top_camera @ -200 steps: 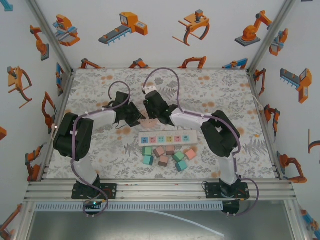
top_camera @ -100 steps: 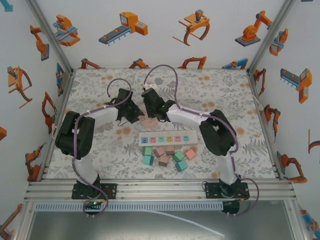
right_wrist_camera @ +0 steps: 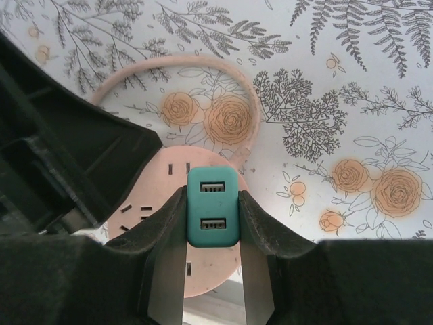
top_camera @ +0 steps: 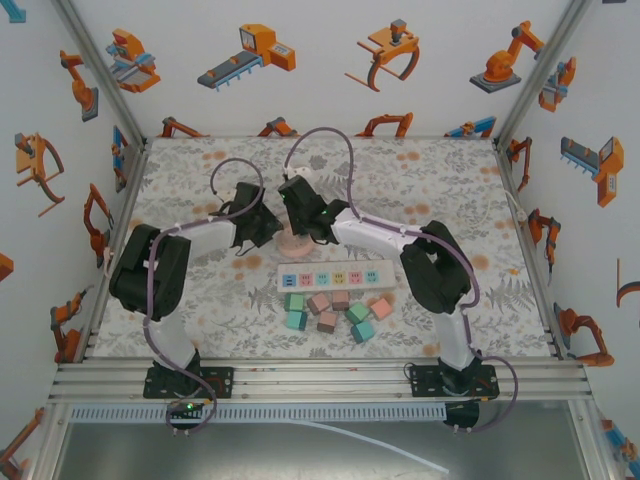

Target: Pull the plug off the socket

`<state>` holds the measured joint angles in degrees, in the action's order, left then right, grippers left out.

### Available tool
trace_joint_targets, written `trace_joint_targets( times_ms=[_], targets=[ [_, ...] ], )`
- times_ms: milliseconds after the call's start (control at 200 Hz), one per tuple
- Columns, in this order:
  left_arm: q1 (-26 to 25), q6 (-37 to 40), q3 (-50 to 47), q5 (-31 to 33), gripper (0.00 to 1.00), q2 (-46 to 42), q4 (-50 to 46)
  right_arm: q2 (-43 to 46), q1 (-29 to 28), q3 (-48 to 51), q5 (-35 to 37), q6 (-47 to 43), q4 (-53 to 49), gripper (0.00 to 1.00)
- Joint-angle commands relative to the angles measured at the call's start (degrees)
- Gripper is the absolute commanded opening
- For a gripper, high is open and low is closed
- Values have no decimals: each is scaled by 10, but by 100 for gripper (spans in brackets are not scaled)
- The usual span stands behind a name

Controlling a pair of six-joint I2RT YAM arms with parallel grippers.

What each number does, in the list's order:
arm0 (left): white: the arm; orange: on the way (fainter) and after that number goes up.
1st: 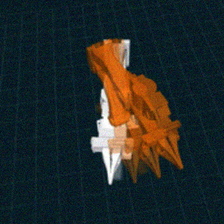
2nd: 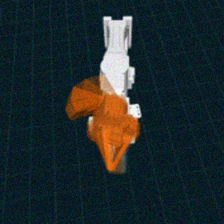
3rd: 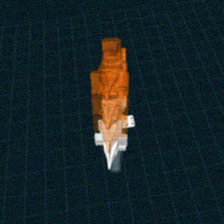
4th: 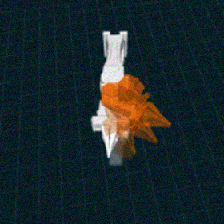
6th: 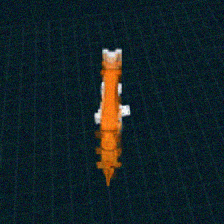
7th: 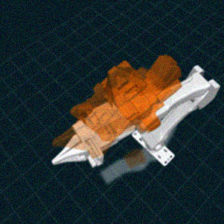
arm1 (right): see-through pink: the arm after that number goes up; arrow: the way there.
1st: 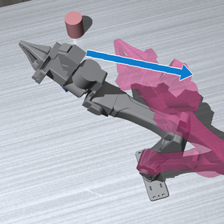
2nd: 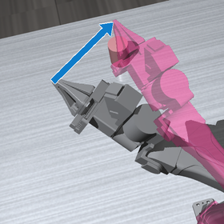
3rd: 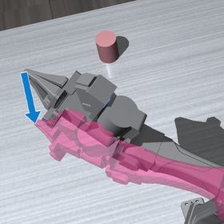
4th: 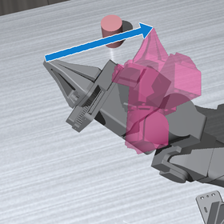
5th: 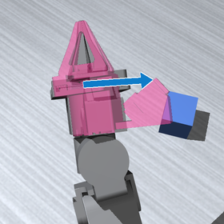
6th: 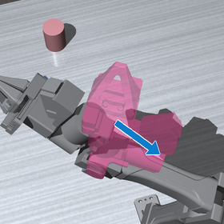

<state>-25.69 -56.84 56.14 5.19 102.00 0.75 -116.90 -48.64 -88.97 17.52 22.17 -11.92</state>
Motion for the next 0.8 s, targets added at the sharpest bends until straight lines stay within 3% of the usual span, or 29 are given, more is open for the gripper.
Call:
trace_joint_targets(
  times_ms=[0,70,130,260,441,631,796],
  targets=[
    [17,67,-51,-25,54,-48,-80,25,3,7,24,-20,68,0],
    [19,105,-60,-50,57,-110,-51,27,5,9,19,-16,70,0],
    [16,143,-63,-110,57,-145,-22,25,6,5,16,-12,67,0],
    [-11,163,-41,-185,54,-150,-58,22,8,-12,9,19,65,0],
    [-22,131,-67,-143,52,-113,-56,25,10,-26,-15,50,70,0],
    [-19,103,-53,-136,56,-54,-18,40,10,-26,-49,86,78,0],
    [-12,68,-28,-77,56,-14,-70,46,10,-44,-73,130,52,0]
  ],
)
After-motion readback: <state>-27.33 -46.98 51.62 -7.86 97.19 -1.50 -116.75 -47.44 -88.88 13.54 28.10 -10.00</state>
